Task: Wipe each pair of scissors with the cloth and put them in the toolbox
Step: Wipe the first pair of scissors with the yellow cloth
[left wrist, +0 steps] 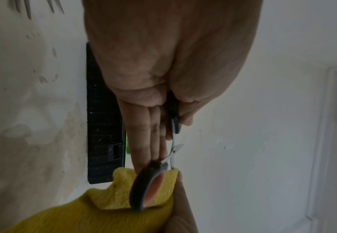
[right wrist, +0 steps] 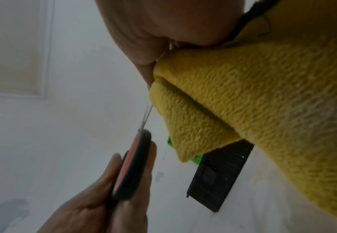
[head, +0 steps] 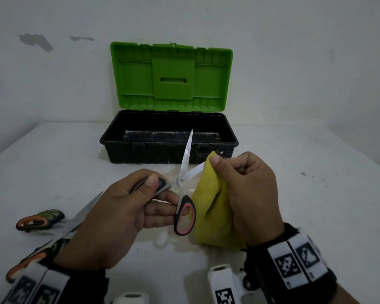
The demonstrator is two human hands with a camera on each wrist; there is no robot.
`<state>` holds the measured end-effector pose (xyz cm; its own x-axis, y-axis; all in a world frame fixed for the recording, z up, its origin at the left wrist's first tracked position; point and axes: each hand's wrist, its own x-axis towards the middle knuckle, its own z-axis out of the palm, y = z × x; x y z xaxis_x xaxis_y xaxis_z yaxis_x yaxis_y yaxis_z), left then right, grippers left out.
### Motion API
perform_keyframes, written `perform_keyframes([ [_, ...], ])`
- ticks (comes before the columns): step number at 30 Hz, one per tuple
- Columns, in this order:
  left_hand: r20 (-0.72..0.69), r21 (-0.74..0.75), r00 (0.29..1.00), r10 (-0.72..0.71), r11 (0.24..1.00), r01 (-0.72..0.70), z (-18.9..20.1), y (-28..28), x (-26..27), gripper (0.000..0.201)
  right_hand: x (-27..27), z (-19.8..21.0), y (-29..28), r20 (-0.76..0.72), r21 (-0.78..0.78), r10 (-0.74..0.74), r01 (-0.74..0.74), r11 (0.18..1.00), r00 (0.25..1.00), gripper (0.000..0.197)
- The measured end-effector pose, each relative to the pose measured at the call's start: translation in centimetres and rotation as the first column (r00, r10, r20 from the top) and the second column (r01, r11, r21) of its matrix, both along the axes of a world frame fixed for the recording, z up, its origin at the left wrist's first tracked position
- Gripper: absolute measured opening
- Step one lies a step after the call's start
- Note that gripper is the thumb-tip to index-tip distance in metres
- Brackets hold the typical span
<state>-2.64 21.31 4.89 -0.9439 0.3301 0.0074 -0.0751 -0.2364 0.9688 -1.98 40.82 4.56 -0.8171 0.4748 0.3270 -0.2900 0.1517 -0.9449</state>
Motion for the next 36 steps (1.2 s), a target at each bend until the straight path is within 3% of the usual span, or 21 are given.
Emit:
perform_keyframes([
  [3, -0.011, -0.010, 1.000, -0.004, 1.000, 0.004, 0.1, -0.2, -0.2, 0.030, 0.2, 0.0, -0.5, 0.023, 0.025, 0.065, -0.066, 0.998, 0.998, 0.024],
  [8, -0.030, -0.012, 0.999, -0.015, 1.000, 0.014, -0.1, -0.1, -0.3, 0.029, -0.4, 0.2, 0.7, 0.009, -0.014, -0.041, 0.041, 0.999, 0.999, 0.026],
  [12, -0.044, -0.019, 0.999, -0.005, 1.000, 0.004, -0.2, -0.3, -0.4, 0.030, 0.2, 0.1, -0.1, 0.032, 0.034, 0.045, -0.046, 0.998, 0.998, 0.025],
  [16, -0.054, -0.024, 0.999, -0.005, 1.000, 0.004, -0.3, -0.1, -0.2, 0.031, -0.3, 0.3, 0.7, 0.019, -0.035, -0.037, 0.038, 0.999, 0.999, 0.027],
  [20, -0.026, -0.003, 0.999, 0.021, 1.000, -0.021, -0.1, -0.5, -0.3, 0.028, 0.2, 0.4, 0.0, 0.002, -0.018, 0.036, -0.036, 0.999, 0.999, 0.026],
  [26, -0.048, -0.008, 0.998, 0.040, 0.999, -0.040, 0.1, -0.3, -0.1, 0.031, -0.7, 1.1, 1.8, -0.012, -0.087, -0.070, 0.069, 0.994, 0.997, 0.029],
  [30, -0.140, -0.078, 0.984, 0.110, 0.989, -0.122, 0.4, -0.5, -0.3, 0.035, 0.5, 1.7, 1.5, -0.028, 0.021, -0.011, 0.012, 1.000, 1.000, 0.025],
  [36, -0.316, -0.173, 0.941, 0.118, 0.969, -0.179, 0.1, 0.6, 0.5, 0.024, 0.5, 0.6, -0.9, 0.012, 0.120, 0.051, -0.052, 0.991, 0.999, 0.023],
])
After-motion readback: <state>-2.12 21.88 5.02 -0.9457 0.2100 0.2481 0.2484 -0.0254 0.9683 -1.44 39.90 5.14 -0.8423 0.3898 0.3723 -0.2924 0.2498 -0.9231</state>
